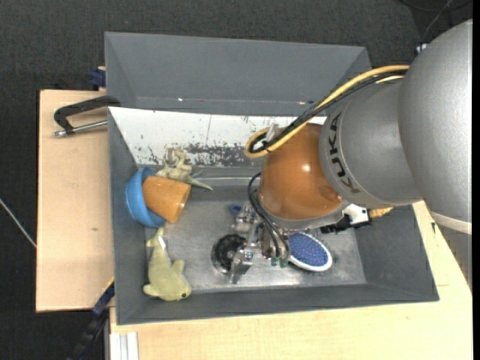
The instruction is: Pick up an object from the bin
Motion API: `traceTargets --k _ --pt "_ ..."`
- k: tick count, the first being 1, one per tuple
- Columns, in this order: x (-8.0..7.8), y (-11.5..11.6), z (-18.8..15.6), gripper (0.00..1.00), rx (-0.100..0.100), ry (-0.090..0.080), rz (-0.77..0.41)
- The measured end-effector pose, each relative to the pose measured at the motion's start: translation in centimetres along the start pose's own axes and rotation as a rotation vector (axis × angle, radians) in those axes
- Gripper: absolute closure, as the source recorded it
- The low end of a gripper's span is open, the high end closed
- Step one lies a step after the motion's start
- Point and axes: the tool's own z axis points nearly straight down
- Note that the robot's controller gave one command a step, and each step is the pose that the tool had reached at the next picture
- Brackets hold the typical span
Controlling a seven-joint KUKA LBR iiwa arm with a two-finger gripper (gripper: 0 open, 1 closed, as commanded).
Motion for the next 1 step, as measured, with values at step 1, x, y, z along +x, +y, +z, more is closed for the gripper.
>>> traceTargets --k 1 --pt "-0.06 0.66 -14.74 1.00 0.007 -0.020 -0.221"
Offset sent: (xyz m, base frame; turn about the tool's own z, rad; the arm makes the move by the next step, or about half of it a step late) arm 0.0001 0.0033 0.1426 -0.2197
